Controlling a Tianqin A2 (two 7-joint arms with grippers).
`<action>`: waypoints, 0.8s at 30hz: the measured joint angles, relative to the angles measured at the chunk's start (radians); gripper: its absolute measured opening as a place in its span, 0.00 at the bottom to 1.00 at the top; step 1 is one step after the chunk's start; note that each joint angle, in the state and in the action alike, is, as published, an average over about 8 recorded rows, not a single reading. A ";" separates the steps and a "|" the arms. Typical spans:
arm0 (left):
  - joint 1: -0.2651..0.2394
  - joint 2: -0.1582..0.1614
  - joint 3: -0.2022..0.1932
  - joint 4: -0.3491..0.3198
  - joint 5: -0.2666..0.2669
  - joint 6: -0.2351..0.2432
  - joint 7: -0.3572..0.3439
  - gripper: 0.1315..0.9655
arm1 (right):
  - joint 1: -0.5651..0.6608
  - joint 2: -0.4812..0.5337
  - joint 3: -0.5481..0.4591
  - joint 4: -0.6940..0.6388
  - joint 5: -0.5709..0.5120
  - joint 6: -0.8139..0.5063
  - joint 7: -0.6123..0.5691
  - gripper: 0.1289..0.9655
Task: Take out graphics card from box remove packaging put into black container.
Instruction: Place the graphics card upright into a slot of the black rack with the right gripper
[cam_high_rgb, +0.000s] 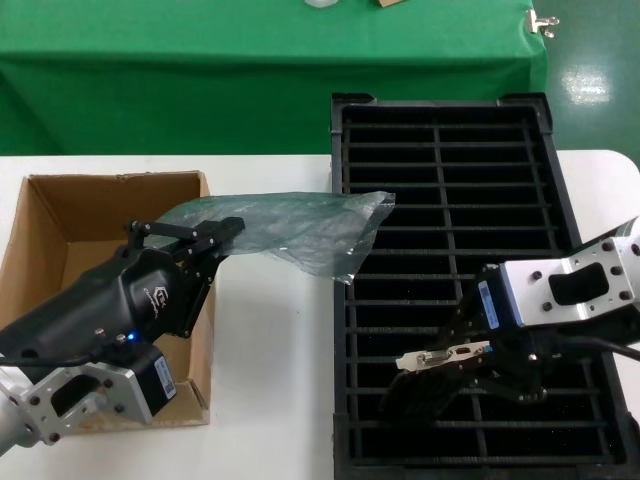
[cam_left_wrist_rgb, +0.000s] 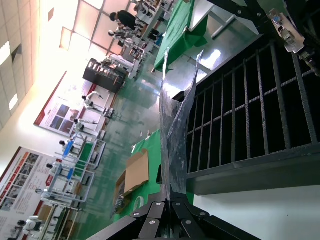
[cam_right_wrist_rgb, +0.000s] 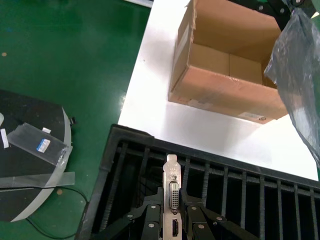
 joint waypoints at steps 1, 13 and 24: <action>0.000 0.000 0.000 0.000 0.000 0.000 0.000 0.01 | -0.002 -0.002 0.001 -0.004 -0.005 0.000 -0.003 0.07; 0.000 0.000 0.000 0.000 0.000 0.000 0.000 0.01 | -0.020 -0.031 0.009 -0.043 -0.045 0.004 -0.026 0.07; 0.000 0.000 0.000 0.000 0.000 0.000 0.000 0.01 | -0.032 -0.059 0.020 -0.064 -0.084 0.010 -0.037 0.07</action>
